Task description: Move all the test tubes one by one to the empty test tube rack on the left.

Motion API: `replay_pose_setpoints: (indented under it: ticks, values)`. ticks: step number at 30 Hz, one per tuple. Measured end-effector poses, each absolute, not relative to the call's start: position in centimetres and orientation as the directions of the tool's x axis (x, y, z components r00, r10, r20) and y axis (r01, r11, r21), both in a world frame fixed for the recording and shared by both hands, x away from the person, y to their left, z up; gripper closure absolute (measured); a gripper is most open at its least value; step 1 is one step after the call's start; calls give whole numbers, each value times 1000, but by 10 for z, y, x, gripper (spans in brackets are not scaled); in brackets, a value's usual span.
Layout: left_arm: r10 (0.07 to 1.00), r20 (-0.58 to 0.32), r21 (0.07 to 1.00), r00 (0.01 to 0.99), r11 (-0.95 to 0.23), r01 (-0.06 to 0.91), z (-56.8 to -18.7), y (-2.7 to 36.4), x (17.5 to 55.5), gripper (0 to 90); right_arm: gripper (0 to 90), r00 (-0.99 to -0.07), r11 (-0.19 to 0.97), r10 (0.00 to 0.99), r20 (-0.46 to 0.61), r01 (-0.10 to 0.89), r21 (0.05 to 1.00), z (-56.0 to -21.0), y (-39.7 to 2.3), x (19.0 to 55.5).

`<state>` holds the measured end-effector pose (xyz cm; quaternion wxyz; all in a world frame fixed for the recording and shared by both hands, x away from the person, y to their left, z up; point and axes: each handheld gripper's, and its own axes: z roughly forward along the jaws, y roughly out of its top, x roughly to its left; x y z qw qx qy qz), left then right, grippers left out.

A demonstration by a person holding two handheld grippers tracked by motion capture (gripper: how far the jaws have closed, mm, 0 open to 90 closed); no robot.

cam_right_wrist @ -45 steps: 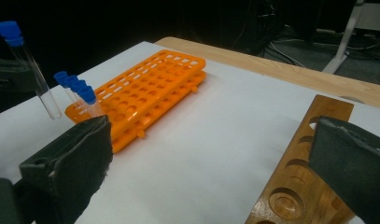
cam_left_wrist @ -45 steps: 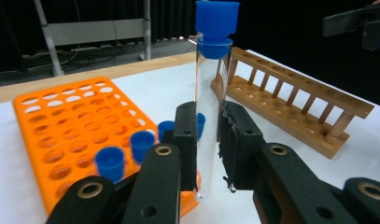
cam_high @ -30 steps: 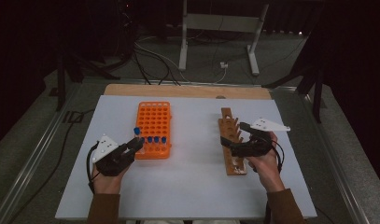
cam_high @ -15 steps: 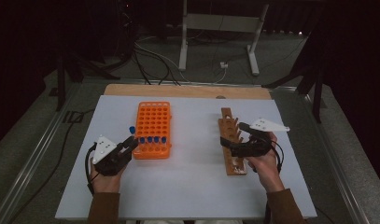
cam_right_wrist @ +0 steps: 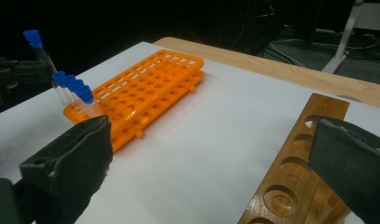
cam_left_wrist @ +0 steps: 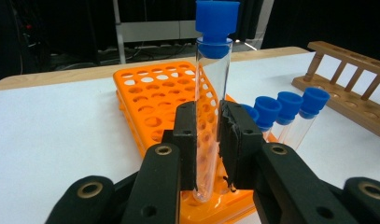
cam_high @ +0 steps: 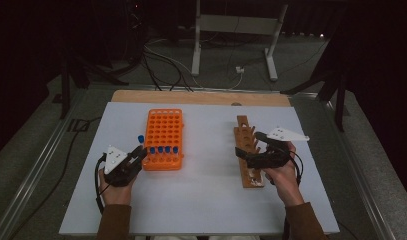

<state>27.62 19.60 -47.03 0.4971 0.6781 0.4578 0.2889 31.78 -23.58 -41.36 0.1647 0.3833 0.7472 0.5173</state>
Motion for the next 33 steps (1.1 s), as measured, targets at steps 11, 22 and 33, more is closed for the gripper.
replay_pose_setpoints:
  ticks: [11, 22, 33]
  values:
    - [913, -73, 935, 401, -78, 347, -478, 196, 280, 781, 0, -653, 175, 743, 149, 404, 898, -415, -235, 317]
    - [914, -24, 905, 404, -152, 397, -492, 192, 283, 781, 0, -655, 176, 741, 148, 402, 899, -414, -235, 316]
    - [914, -2, 878, 405, -192, 438, -496, 189, 284, 785, 0, -654, 177, 742, 150, 406, 896, -416, -236, 317]
